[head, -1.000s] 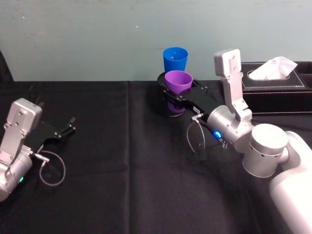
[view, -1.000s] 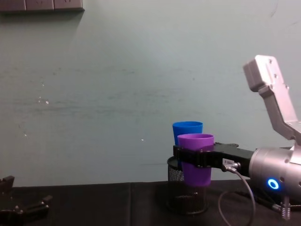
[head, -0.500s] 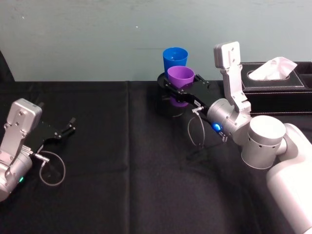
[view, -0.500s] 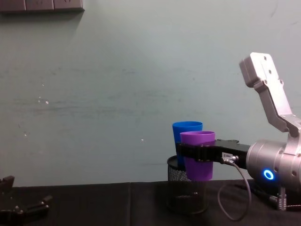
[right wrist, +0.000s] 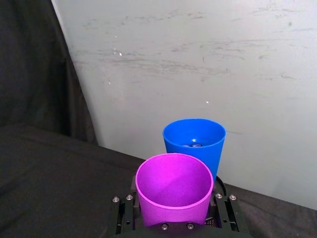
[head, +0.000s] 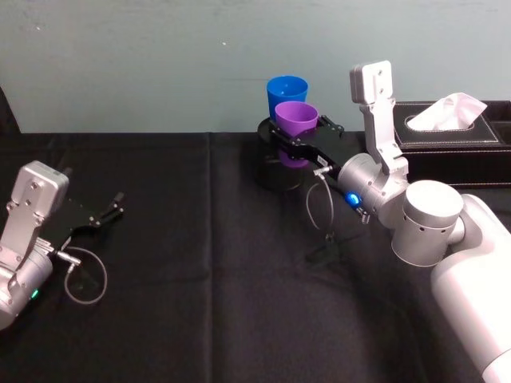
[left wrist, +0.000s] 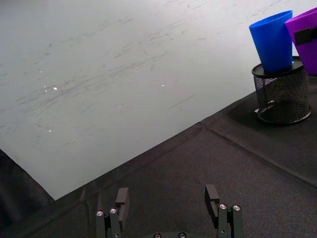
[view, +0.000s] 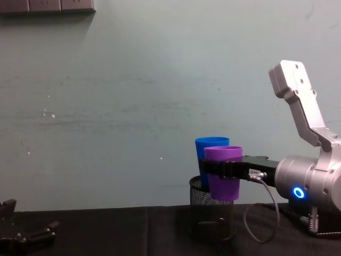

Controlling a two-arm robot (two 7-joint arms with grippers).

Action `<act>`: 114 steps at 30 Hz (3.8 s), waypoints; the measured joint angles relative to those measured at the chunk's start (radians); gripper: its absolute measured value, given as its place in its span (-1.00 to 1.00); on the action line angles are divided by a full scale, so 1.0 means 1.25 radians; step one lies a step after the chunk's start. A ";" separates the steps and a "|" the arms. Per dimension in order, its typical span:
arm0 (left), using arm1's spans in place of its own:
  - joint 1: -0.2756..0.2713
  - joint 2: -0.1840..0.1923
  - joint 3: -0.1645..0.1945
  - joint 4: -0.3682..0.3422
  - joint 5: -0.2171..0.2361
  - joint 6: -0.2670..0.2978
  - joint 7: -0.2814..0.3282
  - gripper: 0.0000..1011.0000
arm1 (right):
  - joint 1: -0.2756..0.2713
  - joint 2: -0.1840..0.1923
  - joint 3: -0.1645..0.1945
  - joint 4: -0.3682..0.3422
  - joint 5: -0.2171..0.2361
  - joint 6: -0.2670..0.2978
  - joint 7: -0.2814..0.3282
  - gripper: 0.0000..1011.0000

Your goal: Pick up one cup with a gripper and tap it against the other cup.

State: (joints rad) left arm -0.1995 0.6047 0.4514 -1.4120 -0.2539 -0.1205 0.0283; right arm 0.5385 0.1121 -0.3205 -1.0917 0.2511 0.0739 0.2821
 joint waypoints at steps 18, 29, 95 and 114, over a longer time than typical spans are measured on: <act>0.000 0.000 0.000 0.000 0.000 0.000 0.000 0.98 | -0.001 0.001 0.000 -0.001 -0.004 -0.006 0.001 0.45; 0.000 0.000 0.000 0.000 0.000 0.000 0.000 0.98 | -0.001 0.001 0.000 -0.002 -0.003 -0.005 0.001 0.45; 0.000 0.000 0.000 0.000 0.000 0.000 0.000 0.98 | -0.001 0.001 0.000 -0.002 -0.003 -0.004 0.001 0.45; 0.000 0.000 0.000 0.000 0.000 0.000 0.000 0.98 | -0.001 0.001 0.000 -0.002 -0.003 -0.004 0.001 0.45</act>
State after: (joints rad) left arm -0.1995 0.6047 0.4514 -1.4120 -0.2539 -0.1206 0.0283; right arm 0.5371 0.1131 -0.3211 -1.0947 0.2477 0.0685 0.2838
